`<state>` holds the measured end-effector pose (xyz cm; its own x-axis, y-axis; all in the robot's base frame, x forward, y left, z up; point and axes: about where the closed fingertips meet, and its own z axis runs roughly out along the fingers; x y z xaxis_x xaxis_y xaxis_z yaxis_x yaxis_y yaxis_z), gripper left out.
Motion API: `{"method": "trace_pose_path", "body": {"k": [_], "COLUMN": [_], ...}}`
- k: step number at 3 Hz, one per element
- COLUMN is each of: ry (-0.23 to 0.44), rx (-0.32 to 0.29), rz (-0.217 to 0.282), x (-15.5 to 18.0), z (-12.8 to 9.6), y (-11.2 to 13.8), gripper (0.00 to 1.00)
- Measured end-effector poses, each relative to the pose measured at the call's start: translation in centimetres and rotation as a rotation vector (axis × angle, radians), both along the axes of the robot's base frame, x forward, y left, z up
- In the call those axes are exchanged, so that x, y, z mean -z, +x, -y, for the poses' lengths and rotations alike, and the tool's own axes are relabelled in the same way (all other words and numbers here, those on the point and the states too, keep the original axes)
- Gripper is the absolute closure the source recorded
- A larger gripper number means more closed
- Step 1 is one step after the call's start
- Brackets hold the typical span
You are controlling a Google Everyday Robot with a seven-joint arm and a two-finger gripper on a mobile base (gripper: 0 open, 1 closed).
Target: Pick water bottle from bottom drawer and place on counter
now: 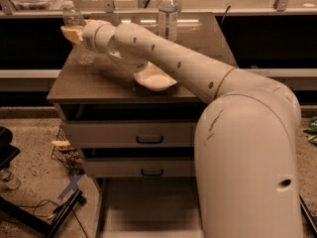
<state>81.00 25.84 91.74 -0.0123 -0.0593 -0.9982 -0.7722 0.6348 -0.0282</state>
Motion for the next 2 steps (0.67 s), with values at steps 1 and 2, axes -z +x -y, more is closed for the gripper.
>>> {"method": "trace_pose_path", "body": {"k": [1, 2], "ry": [0.0, 0.0], "rx": [0.0, 0.0], "rz": [0.0, 0.0], "x": [-0.03, -0.03], "z": [-0.01, -0.02], "y": [0.0, -0.01], "gripper": [0.38, 0.15]}}
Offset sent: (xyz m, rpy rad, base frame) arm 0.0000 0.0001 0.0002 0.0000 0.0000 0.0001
